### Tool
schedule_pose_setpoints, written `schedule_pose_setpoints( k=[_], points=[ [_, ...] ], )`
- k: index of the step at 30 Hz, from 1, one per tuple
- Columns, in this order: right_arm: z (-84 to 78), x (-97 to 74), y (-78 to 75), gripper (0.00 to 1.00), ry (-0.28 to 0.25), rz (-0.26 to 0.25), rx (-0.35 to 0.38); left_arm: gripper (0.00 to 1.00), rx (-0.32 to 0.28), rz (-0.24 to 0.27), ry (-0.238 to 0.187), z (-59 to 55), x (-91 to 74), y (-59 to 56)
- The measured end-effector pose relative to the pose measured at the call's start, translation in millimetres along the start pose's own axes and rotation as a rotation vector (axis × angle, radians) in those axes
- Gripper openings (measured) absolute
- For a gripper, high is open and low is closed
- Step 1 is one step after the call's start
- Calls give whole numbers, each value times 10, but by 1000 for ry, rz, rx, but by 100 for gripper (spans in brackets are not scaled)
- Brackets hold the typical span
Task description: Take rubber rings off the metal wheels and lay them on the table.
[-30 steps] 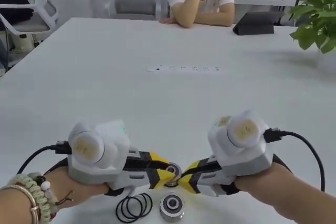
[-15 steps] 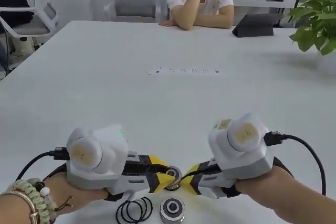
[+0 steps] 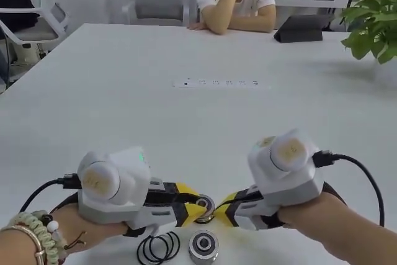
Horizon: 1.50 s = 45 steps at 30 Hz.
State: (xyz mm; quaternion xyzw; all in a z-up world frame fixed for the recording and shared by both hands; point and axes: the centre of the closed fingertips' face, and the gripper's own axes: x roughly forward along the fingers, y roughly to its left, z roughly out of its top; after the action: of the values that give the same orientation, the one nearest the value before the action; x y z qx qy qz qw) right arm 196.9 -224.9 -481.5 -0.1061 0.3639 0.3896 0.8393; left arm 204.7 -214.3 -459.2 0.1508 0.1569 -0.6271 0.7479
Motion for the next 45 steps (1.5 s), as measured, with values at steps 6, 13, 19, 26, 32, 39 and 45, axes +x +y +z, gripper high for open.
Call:
schedule_pose_setpoints(
  k=[6, 13, 19, 26, 32, 39, 45],
  points=[
    [6, -11, -18, 0, -9, 0, 45, 7, -1, -1, 1, -4, -2, 2],
    [7, -18, -35, 0, -19, 2, 95, 7, -1, -1, 1, -5, -2, 1],
    [78, -73, -77, 0, -57, -12, 150, 7, 0, -1, 1, -5, -3, 2],
    [113, -81, -56, 0, -68, 0, 189, 7, 1, 0, 2, -3, 1, -2],
    [133, -85, -33, 0, -75, 9, 220, 7, 2, 1, 6, -3, 1, -3],
    [157, -87, 6, 0, -68, 4, 216, 7, 7, 6, 6, 3, 10, -10],
    [177, -91, 14, 0, -67, 6, 203, 7, 8, 5, 6, 4, 11, -10]
  ],
)
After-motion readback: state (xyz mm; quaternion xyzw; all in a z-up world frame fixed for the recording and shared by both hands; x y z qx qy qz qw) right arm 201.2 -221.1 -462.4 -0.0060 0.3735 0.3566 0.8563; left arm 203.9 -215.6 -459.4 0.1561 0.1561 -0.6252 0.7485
